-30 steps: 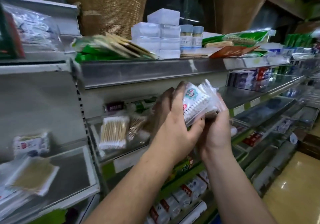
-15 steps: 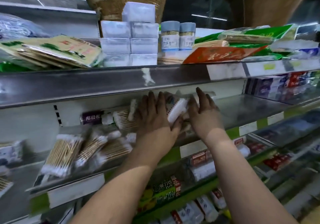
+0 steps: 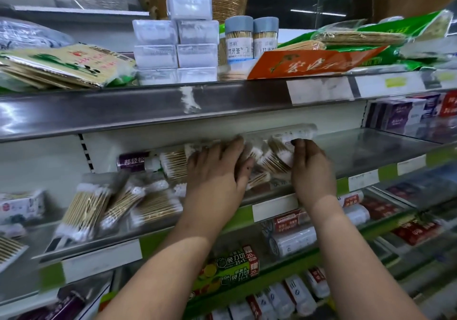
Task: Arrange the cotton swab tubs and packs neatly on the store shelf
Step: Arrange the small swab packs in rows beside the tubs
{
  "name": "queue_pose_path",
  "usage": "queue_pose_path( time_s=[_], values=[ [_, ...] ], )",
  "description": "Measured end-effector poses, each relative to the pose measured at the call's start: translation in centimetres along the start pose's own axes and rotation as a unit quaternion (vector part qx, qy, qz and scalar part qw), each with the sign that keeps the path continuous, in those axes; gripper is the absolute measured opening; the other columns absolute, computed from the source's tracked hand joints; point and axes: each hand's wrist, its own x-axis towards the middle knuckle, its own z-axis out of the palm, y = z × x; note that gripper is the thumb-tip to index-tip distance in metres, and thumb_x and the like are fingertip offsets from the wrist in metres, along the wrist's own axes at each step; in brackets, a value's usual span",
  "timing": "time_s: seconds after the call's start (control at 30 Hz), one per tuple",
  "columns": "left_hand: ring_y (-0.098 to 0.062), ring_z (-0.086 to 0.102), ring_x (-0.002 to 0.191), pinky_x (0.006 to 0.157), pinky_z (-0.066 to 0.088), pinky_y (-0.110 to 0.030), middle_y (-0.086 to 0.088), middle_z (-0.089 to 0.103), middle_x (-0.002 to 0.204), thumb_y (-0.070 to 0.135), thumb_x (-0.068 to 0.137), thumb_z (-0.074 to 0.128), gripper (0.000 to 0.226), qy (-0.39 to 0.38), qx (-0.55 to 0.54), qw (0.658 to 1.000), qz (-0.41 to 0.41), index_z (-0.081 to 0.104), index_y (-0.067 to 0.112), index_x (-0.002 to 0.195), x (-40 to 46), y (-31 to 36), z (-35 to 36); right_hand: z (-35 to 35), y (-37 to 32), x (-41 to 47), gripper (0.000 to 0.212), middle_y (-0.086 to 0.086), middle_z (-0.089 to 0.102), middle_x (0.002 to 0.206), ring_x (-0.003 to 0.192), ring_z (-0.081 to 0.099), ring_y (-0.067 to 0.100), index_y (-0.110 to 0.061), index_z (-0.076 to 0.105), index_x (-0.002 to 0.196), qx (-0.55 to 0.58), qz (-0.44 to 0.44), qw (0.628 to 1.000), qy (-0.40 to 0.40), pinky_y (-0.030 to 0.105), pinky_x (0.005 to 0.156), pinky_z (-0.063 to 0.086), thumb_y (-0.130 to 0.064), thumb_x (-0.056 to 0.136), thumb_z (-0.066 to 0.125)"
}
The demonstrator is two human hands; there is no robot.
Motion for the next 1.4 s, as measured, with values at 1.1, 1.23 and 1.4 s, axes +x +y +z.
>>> queue_pose_path(
  time_s=[1.1,1.23,1.4],
  values=[
    [-0.036,0.055,0.108,0.093,0.046,-0.044,-0.014,0.062,0.117,0.023,0.081,0.060,0.039,0.073,0.105,0.992,0.016,0.060,0.010,0.118,-5.7,-7.1,-10.3,2.5,-15.2,-11.5,0.025,0.003,0.061,0.113,0.113,0.046,0.025,-0.021,0.063,0.107,0.040,-0.206,0.966,-0.149,0.038,0.102,0.036,-0.031,0.091,0.045],
    [-0.027,0.047,0.104,0.087,0.041,-0.040,-0.009,0.059,0.110,0.024,0.080,0.057,0.036,0.104,0.107,0.988,-0.033,0.049,0.020,0.114,-8.6,-11.2,-13.6,5.0,-19.3,-14.7,0.027,0.000,0.064,0.100,0.103,0.048,0.020,-0.022,0.067,0.101,0.110,-0.268,0.942,-0.171,0.031,0.090,0.038,-0.030,0.085,0.046],
    [-0.029,0.054,0.094,0.080,0.046,-0.044,-0.005,0.058,0.102,0.024,0.077,0.050,0.026,0.133,0.082,0.985,-0.077,0.049,0.021,0.103,-11.0,-16.9,-17.6,8.2,-25.0,-19.2,0.026,-0.006,0.058,0.101,0.102,0.049,0.017,-0.029,0.062,0.105,0.140,-0.311,0.900,-0.270,0.028,0.092,0.038,-0.028,0.086,0.044]
  ],
)
